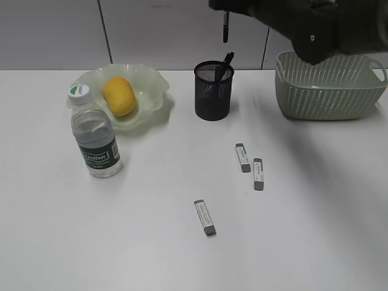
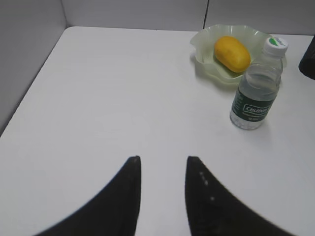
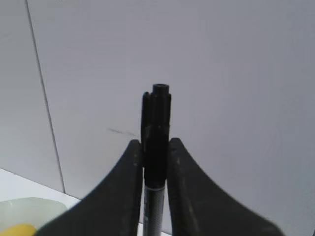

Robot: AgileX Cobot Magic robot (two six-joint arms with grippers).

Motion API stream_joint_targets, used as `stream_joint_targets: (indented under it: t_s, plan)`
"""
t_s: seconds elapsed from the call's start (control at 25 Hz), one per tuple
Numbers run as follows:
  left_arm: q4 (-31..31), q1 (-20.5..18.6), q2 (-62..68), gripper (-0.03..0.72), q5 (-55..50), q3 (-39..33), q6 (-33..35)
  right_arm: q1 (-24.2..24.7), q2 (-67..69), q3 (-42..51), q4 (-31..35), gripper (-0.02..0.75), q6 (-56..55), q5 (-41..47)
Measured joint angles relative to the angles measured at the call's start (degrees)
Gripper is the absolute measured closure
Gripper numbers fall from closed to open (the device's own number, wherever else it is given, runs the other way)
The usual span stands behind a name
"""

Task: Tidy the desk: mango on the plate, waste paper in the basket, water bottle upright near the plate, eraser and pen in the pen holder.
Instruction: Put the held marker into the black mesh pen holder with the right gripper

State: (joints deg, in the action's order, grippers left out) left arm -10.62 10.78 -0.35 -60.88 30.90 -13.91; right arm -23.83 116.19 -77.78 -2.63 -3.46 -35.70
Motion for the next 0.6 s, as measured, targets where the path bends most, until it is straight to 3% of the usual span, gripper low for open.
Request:
stream_joint_targets:
  t_s: [0.24,0.44,0.52,0.6]
  plan:
    - [0.00,0.00,0.00,0.458,0.00,0.00,0.00,0.00,7.70,0.00,0.80,0.612,2.82,-7.65]
    - [0.00,0.00,0.00,0.458,0.00,0.00,0.00,-0.15,10.28,0.00,0.85,0.612,2.65,-7.99]
    - [0.00,0.00,0.00,0.458,0.00,0.00,0.00,-0.26,10.53,0.00,0.85,0.562,2.54,-7.48]
    - [0.00,0.00,0.00,0.458,0.00,0.00,0.00,-0.38,10.60,0.00,0.79,0.453,2.55,-6.65]
